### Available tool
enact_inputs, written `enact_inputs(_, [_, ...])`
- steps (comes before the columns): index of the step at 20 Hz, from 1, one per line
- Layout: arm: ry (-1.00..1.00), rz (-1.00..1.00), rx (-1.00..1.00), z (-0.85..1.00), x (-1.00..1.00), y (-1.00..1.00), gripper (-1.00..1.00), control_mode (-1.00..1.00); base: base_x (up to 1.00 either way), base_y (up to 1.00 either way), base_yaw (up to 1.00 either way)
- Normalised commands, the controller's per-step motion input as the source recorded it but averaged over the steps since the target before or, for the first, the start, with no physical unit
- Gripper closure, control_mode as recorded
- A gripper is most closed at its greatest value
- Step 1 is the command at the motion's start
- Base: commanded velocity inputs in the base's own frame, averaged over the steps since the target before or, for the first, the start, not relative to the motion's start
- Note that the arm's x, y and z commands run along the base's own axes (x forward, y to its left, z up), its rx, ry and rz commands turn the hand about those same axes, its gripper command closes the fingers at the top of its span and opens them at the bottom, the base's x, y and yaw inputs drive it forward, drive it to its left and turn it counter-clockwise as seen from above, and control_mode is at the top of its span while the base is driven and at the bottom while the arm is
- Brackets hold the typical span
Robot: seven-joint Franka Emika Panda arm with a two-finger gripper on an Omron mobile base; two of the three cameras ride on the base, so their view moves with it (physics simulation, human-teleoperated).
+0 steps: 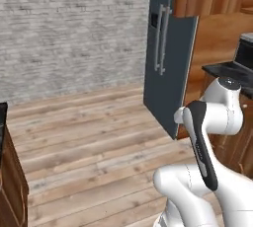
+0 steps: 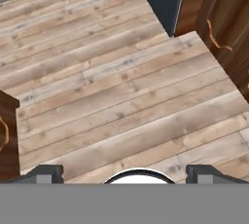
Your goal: Move the cutting board and knife to the sink. Then move spray from the cabinet to the counter.
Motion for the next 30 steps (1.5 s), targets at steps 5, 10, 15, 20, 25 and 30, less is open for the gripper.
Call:
enact_inputs(5, [0.0,0.0,0.0,0.0,0.0,0.0,-1.0,1.0,0.53,0.34,-0.57])
enact_inputs(10, [0.0,0.0,0.0,0.0,0.0,0.0,-1.0,1.0,0.53,0.34,-0.56])
enact_inputs(15, [0.0,0.0,0.0,0.0,0.0,0.0,-1.0,1.0,0.55,0.35,-0.53])
enact_inputs(20, [0.0,0.0,0.0,0.0,0.0,0.0,-1.0,1.0,0.55,0.35,-0.53])
enact_inputs(25, [0.0,0.0,0.0,0.0,0.0,0.0,-1.0,1.0,0.55,0.31,-0.5])
enact_inputs(30, [0.0,0.0,0.0,0.0,0.0,0.0,-1.0,1.0,0.61,0.09,-0.37])
